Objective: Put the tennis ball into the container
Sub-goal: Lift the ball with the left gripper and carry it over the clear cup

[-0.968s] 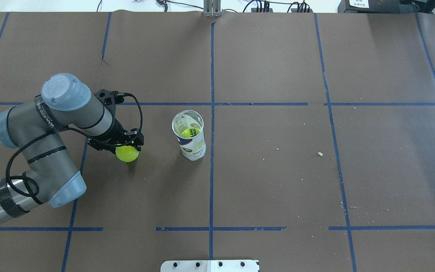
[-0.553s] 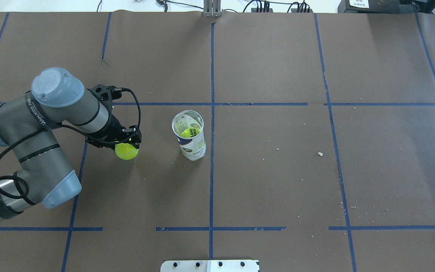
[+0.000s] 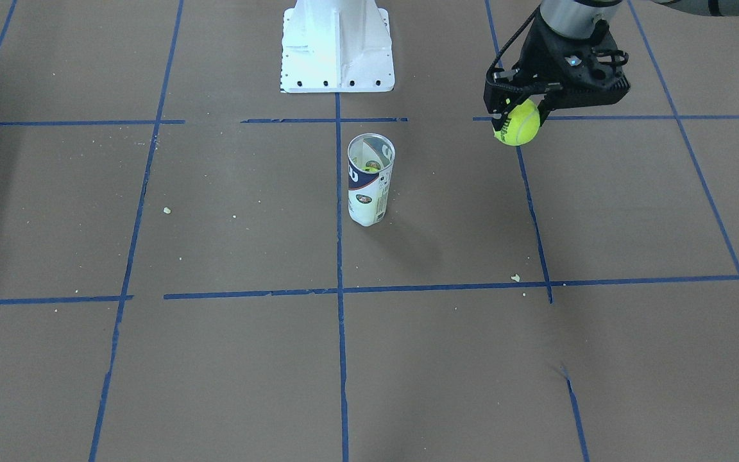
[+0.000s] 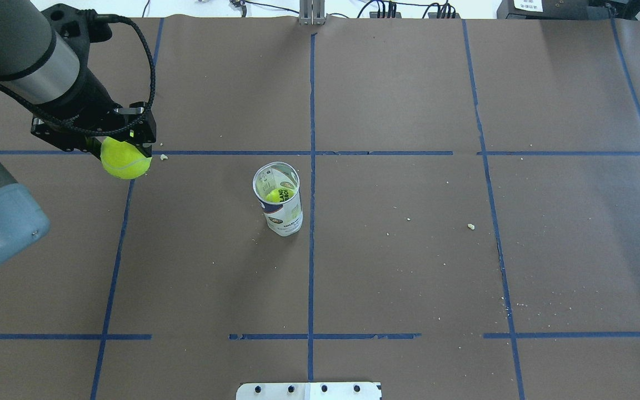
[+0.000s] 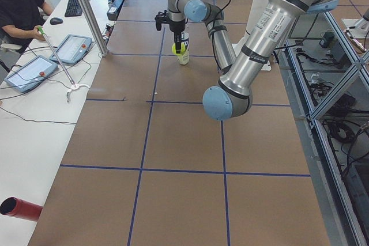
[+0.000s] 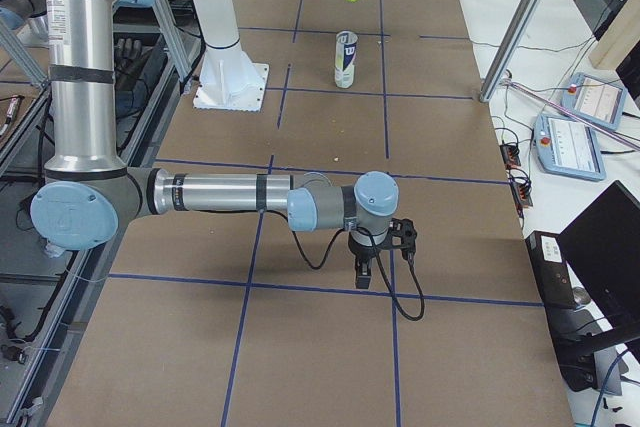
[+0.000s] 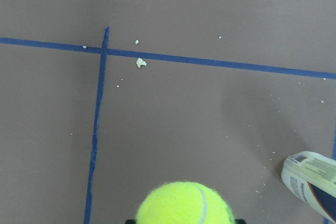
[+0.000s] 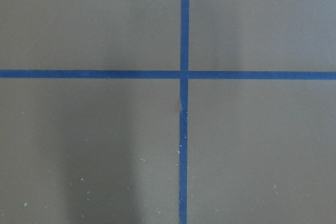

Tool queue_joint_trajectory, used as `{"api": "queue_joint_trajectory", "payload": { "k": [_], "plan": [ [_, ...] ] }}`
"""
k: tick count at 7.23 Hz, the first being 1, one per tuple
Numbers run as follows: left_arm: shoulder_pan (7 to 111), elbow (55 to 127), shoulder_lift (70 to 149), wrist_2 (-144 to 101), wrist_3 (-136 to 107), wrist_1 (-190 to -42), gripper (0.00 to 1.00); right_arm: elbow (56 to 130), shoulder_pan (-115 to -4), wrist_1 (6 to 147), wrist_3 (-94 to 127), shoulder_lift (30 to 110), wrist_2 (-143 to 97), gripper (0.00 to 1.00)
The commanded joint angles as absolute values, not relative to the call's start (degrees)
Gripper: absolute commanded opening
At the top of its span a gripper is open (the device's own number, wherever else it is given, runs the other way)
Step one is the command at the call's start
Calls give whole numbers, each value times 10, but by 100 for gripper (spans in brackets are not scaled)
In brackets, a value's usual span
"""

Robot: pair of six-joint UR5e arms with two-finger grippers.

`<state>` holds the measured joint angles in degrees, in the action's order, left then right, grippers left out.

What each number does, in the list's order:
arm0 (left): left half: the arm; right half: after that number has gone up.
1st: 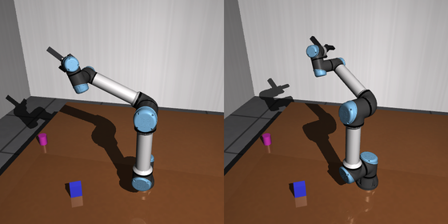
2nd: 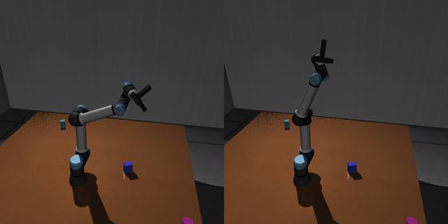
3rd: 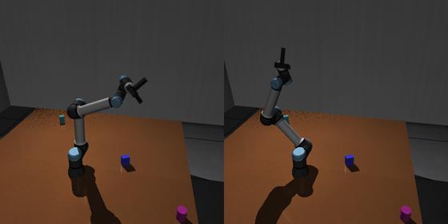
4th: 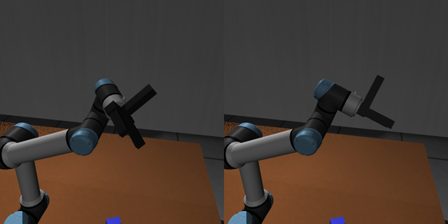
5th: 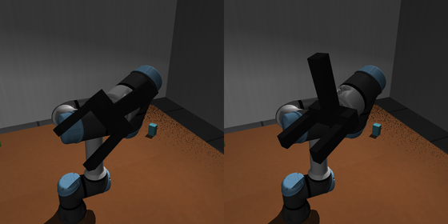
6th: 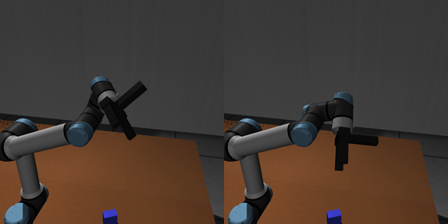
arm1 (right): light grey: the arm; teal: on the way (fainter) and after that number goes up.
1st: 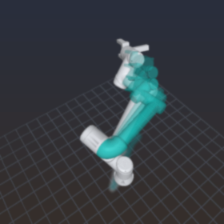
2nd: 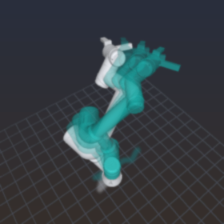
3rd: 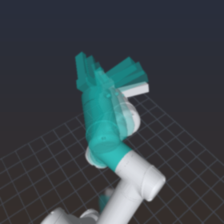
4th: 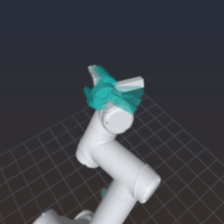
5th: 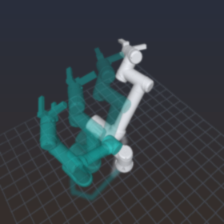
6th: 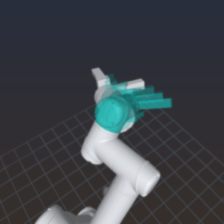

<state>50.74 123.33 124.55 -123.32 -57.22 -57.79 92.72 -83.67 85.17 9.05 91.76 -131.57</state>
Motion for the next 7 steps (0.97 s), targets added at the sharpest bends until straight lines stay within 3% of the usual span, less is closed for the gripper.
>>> {"api": "queue_joint_trajectory", "payload": {
  "k": [1, 3, 7],
  "plan": [
    [505, 1185, 1309, -1286, -591, -569, 0, 927, -837, 852, 91, 918, -1316, 100],
    [469, 1103, 1371, -1292, -665, -632, 0, 927, -837, 852, 91, 918, -1316, 100],
    [424, 1039, 1375, -1288, -731, -748, 0, 927, -837, 852, 91, 918, -1316, 100]
  ]
}}
